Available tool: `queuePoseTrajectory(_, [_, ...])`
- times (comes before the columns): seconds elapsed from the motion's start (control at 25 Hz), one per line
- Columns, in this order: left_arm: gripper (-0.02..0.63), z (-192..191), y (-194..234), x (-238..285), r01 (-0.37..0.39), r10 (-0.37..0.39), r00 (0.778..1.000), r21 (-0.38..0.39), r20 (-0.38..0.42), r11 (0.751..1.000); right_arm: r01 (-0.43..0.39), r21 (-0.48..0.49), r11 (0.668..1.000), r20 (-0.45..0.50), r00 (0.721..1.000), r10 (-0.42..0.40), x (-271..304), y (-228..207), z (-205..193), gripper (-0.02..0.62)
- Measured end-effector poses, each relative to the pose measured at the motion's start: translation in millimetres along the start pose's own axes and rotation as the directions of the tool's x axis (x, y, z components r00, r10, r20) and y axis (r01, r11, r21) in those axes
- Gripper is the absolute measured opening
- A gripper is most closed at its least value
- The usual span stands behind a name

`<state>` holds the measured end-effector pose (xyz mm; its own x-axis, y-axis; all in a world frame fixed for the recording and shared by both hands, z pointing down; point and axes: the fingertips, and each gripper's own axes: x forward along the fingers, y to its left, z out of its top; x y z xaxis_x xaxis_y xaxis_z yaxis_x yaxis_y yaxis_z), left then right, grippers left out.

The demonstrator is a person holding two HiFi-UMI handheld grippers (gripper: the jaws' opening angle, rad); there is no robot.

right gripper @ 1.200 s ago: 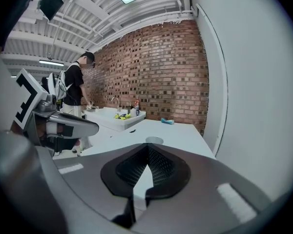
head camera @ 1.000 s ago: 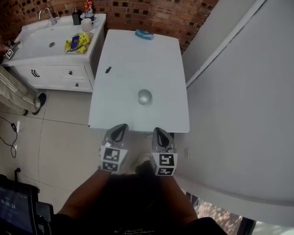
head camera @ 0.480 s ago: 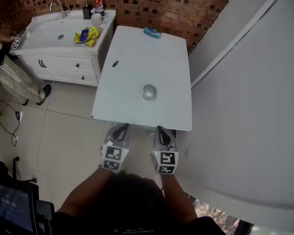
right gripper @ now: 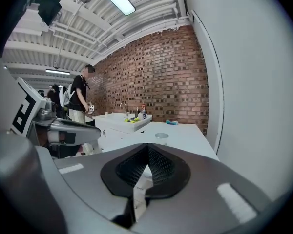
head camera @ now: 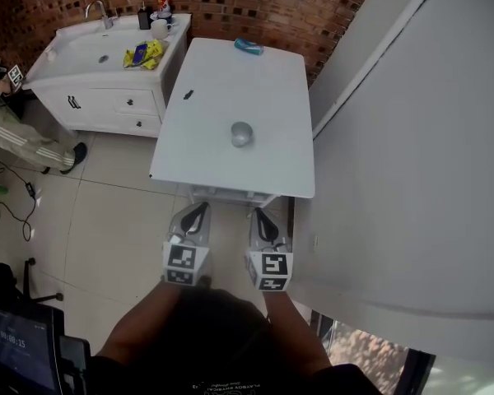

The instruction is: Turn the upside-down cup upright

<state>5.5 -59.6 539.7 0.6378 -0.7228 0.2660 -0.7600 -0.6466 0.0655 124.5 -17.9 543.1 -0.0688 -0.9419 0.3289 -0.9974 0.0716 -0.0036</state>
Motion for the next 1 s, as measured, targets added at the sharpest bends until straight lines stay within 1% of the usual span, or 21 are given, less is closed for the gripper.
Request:
queuePoseTrajectory(0.16, [-0.005,-2.8,-20.0,-14.8,0.003,-0.003,1.0,0.008,0.0,1.0,-0.017,-0.002,1.0,0.002,1.0,0.017,-24.0,2.3,-9.3,0.012])
queuePoseTrajectory(0.32, [-0.005,-8.1,-40.0,-31.5,0.008,-0.008,1.0,0.007,-0.008,1.0,-0.039,-0.024,0.999,0.012,0.999,0.039,-47.3,9.3,-7.0,0.012])
queuePoseTrajectory(0.48, [-0.005,-4.2,-51.9,-50.2,-0.01,0.01,1.0,-0.006,0.019,1.0,-0.046,-0.056,0.997,0.036,0.998,0.048,-63.8,13.1,2.4,0.012])
queuePoseTrajectory(0.64, [-0.005,-5.8,-61.2,-71.9,-0.044,0.045,0.998,-0.017,0.04,0.999,-0.052,-0.058,0.997,0.054,0.997,0.055,-85.1,16.8,3.6,0.012])
queuePoseTrajectory(0.76, [-0.005,-6.9,-69.2,-89.6,-0.059,0.059,0.997,-0.009,0.041,0.998,-0.061,-0.068,0.996,0.037,0.997,0.064,-100.5,22.9,-2.7,0.012])
queuePoseTrajectory(0.84, [-0.005,-11.7,-73.5,-103.7,-0.063,0.063,0.998,-0.001,0.027,0.998,-0.074,-0.067,0.995,0.024,0.997,0.076,-109.0,30.6,-9.3,0.012])
queuePoseTrajectory(1.0, [-0.005,-20.2,-71.1,-120.7,-0.052,0.052,0.999,0.001,0.002,0.999,-0.064,-0.044,0.997,0.006,0.998,0.064,-117.7,41.0,-19.3,0.012])
